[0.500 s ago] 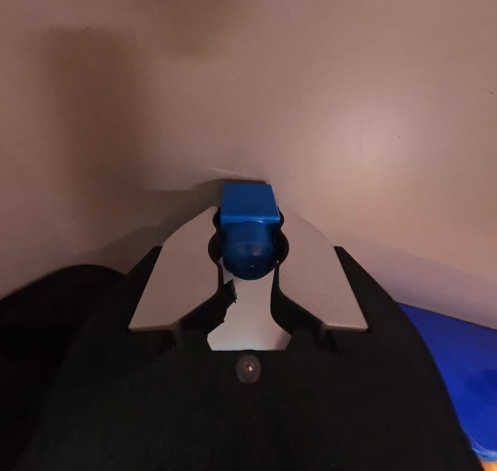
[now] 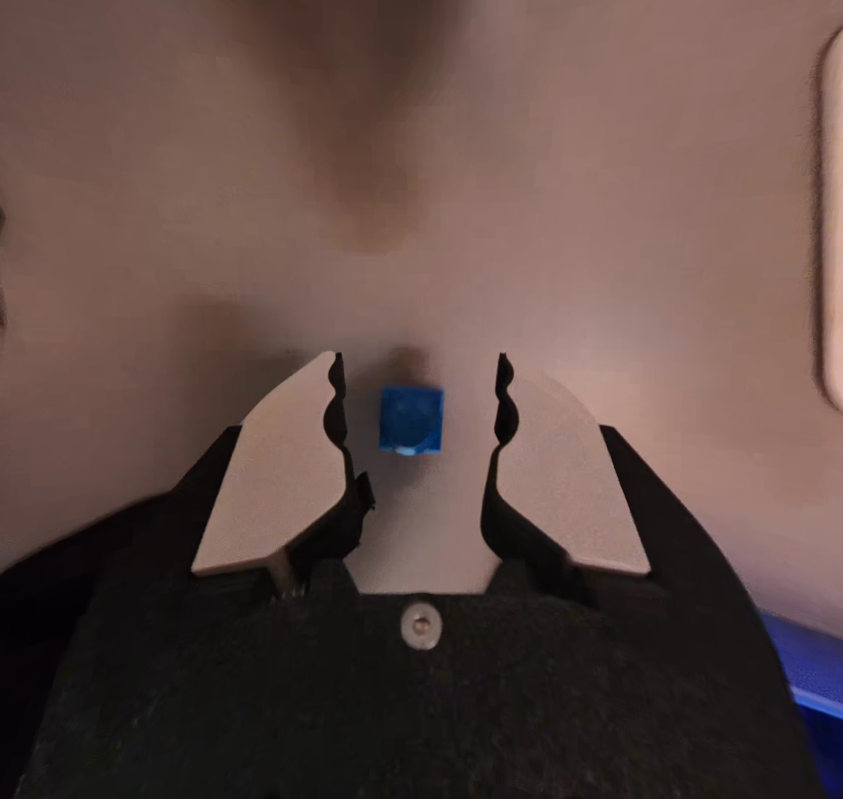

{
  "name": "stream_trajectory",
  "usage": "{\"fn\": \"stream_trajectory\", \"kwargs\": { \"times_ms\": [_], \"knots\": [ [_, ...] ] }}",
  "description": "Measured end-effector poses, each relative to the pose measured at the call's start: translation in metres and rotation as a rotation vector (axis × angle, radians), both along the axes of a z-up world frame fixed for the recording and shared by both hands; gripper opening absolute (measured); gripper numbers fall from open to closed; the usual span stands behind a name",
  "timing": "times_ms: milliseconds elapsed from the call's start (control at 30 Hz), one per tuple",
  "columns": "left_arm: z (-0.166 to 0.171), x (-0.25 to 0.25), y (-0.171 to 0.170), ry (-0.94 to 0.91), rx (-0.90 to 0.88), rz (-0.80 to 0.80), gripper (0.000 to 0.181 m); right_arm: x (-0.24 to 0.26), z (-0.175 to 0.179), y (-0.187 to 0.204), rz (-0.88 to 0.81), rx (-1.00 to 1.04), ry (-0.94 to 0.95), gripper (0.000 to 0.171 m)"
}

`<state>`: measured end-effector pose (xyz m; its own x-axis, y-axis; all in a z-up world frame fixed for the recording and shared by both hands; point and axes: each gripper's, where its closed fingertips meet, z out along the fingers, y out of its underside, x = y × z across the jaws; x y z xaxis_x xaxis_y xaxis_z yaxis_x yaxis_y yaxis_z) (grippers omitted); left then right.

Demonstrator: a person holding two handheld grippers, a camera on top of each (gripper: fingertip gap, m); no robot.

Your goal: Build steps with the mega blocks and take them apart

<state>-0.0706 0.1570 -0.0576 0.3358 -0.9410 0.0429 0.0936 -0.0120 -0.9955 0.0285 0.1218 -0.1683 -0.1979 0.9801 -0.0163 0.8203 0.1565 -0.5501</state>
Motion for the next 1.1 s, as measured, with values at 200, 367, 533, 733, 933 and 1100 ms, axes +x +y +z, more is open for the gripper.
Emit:
{"fn": "stream_trajectory", "kwargs": {
  "times_ms": [200, 367, 533, 733, 933, 1100],
  "knots": [
    [0.004, 0.006, -0.006, -0.019, 0.004, -0.033, 0.036, -0.026, 0.121, 0.03, -0.121, -0.091, 0.786, 0.059],
    [0.006, 0.016, -0.015, -0.01, 0.019, -0.074, 0.035, -0.028, 0.128, 0.033, -0.142, -0.191, 0.867, 0.057],
    [0.003, 0.024, -0.024, 0.017, 0.023, -0.119, 0.036, -0.041, 0.116, 0.022, -0.104, -0.24, 0.834, 0.058],
    [0.001, 0.028, -0.029, 0.04, 0.026, -0.143, 0.036, -0.044, 0.108, 0.016, -0.07, -0.248, 0.82, 0.031],
    [-0.002, 0.03, -0.03, 0.056, 0.02, -0.154, 0.036, -0.042, 0.11, 0.014, -0.059, -0.279, 0.815, 0.028],
    [-0.003, 0.026, -0.024, 0.07, 0.018, -0.115, 0.037, -0.035, 0.117, 0.02, -0.075, -0.254, 0.84, 0.028]
  ]
}}
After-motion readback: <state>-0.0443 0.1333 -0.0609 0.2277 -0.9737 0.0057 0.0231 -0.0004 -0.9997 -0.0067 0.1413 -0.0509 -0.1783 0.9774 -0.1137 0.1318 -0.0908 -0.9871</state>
